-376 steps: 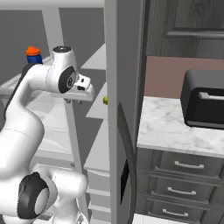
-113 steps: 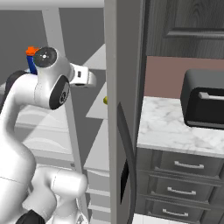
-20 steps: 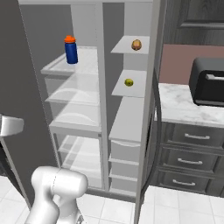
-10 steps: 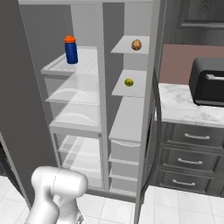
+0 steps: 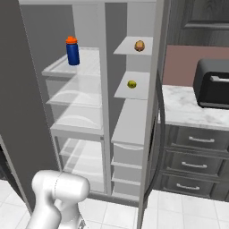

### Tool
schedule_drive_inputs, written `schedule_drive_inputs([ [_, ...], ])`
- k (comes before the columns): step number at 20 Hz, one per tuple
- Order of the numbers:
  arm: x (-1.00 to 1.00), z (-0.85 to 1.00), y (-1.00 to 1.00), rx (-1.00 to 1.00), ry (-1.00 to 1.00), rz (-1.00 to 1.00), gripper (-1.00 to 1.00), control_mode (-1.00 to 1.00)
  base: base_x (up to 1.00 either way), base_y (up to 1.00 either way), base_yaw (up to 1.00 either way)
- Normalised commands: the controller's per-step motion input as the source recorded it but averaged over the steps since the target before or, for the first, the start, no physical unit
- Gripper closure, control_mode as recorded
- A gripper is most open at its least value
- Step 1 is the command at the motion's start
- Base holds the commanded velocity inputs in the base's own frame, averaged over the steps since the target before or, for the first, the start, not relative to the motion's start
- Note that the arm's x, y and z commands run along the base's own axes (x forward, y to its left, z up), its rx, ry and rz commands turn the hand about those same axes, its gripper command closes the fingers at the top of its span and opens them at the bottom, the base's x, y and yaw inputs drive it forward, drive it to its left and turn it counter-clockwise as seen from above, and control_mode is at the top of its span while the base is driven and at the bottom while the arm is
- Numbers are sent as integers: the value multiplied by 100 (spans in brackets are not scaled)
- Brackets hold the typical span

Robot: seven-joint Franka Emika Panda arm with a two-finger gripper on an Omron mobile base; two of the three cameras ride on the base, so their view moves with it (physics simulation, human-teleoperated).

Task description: There's a chicken drumstick in the fridge that needs to be moved to the freezer for freezing. Pick up the chicken drumstick from the fridge, place it on any shelf in the freezer, and close the fridge and freezer doors when done.

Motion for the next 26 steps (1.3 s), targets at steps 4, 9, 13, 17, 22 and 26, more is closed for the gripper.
schedule_drive_inputs([
  [4, 41, -53, 69, 1, -10, -13, -100, -100, 0, 0, 0],
  [9, 25, -42, 10, 0, 1, -10, -100, -100, 0, 0, 0],
  [13, 16, -47, 17, 0, 0, -5, -100, -100, 0, 0, 0],
  [17, 16, -44, 25, -2, 7, -6, -100, -100, 0, 0, 0],
  [22, 27, -46, 23, -3, 11, -5, -100, -100, 0, 0, 0],
  [26, 24, -28, 26, -4, 15, -9, -100, -100, 0, 0, 0],
])
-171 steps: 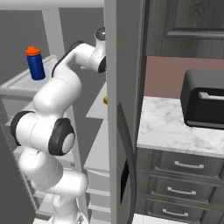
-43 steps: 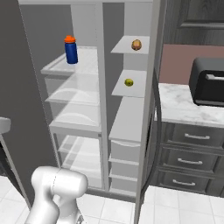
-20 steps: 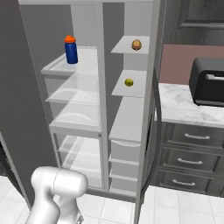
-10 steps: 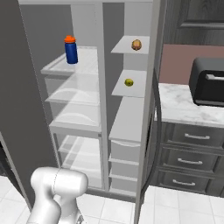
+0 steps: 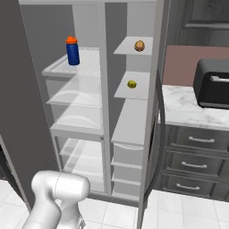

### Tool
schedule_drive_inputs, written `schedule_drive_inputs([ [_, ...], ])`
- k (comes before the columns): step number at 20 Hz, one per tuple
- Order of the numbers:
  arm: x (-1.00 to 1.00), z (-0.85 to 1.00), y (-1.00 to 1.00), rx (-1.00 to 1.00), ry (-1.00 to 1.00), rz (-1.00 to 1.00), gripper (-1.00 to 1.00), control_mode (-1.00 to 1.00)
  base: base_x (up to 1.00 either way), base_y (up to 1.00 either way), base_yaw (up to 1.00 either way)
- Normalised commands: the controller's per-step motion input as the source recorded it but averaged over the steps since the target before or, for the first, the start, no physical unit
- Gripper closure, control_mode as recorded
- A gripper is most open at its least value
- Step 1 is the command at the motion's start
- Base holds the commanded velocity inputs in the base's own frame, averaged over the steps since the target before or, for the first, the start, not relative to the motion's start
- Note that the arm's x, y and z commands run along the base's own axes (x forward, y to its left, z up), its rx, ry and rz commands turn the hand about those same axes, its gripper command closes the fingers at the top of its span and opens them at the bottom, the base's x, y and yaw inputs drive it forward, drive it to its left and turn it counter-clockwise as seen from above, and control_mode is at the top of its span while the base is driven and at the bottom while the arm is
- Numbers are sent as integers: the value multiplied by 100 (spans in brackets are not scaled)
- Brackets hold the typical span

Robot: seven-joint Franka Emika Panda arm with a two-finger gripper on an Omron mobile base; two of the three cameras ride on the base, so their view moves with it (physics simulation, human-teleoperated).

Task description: There's a chicken drumstick in the fridge that needs to be moved to the freezer for freezing. Pick up the chicken drumstick from the fridge, place it on any shelf in the freezer, and close the fridge and freezer doors when done.

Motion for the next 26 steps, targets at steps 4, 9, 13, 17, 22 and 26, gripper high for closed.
schedule_drive_inputs([
  [4, 16, -13, 17, -1, 12, -9, -100, -100, 0, 0, 0],
  [9, 32, -11, 5, 0, 8, -7, -100, -100, 0, 0, 0],
  [13, 34, -30, 6, -2, 3, -5, -100, -100, 0, 0, 0],
  [17, 24, -42, 19, -5, 0, -3, -100, -100, 0, 0, 0],
  [22, 22, -31, 22, -4, 0, -2, -100, -100, 0, 0, 0],
  [26, 30, -26, 21, -3, 0, -3, -100, -100, 0, 0, 0],
])
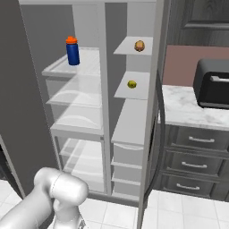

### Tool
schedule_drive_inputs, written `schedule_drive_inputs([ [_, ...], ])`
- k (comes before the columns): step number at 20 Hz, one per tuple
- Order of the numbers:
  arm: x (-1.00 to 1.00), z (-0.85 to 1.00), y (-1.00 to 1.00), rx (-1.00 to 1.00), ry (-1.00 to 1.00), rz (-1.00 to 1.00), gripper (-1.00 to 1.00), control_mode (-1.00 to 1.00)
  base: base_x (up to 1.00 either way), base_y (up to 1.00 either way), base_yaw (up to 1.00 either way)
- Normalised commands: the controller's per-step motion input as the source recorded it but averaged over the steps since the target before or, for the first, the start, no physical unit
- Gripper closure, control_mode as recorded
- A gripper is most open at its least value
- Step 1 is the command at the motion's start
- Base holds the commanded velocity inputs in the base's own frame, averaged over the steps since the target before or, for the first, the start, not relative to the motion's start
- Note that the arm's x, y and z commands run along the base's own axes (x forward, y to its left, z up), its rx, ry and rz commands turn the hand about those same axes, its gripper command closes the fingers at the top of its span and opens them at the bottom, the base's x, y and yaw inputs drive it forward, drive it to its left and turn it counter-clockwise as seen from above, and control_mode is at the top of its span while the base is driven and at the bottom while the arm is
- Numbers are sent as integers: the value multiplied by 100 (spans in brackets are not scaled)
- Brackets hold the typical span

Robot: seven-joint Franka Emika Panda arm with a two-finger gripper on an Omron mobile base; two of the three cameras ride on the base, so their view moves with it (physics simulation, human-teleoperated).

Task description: There's a chicken drumstick in the fridge that needs to be moved to the freezer for freezing. Pick up the chicken drumstick from the fridge, place it on any shelf in the freezer, and close the fridge and freezer doors when done.

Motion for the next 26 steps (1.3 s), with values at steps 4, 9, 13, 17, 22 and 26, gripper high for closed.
schedule_drive_inputs([
  [4, 16, -18, -6, 0, 0, -3, -100, -100, 0, 0, 0],
  [9, 41, -22, -8, 0, 0, -6, -100, -100, 0, 0, 0],
  [13, 83, -41, -1, -1, 0, -7, -100, -100, 0, 0, 0],
  [17, 41, -26, -66, 0, 0, -9, -100, -100, 0, 0, 0],
  [22, 26, -20, -100, 2, 0, -10, -100, -100, 0, 0, 0],
  [26, 19, -16, -100, 5, 0, -7, -100, -100, 0, 0, 0],
])
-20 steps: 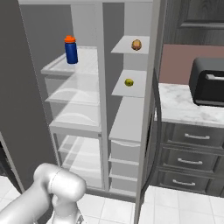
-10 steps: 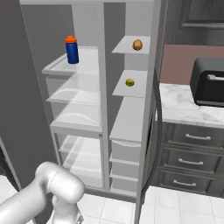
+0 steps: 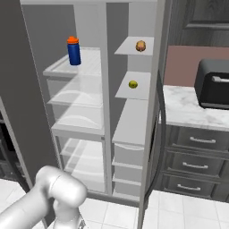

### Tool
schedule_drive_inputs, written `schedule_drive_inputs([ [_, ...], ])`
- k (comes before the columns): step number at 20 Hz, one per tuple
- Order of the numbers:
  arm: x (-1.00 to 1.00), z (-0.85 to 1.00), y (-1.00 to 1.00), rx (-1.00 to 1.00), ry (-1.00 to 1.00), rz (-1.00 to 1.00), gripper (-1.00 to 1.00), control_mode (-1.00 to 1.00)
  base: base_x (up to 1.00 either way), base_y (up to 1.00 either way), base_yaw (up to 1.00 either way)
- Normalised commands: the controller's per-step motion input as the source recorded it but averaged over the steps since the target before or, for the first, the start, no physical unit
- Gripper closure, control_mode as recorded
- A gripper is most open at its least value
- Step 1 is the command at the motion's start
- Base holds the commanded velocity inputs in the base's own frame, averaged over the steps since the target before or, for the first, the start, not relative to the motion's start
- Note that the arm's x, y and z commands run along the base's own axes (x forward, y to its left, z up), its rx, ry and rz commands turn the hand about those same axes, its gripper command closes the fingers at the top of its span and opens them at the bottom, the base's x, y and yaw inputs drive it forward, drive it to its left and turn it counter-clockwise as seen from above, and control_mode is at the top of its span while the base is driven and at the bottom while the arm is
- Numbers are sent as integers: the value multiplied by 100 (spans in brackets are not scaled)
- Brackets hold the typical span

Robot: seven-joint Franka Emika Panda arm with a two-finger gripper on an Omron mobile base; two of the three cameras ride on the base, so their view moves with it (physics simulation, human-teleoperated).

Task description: There's a chicken drumstick in the fridge that needs to be moved to the freezer for freezing. Pick up the chicken drumstick from the fridge, place it on any shelf in the freezer, and close the fridge and freezer doors when done.

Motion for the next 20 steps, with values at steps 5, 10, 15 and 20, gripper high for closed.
schedule_drive_inputs([
  [5, 22, -8, -100, 6, 0, -3, -100, -100, 0, 0, 0],
  [10, 45, -1, -95, 6, -1, 0, -100, -100, 0, 0, 0],
  [15, 53, 0, -80, 2, 0, 0, -100, -100, 0, 0, 0],
  [20, 67, 0, -69, 0, 0, 0, -100, -100, 0, 0, 0],
])
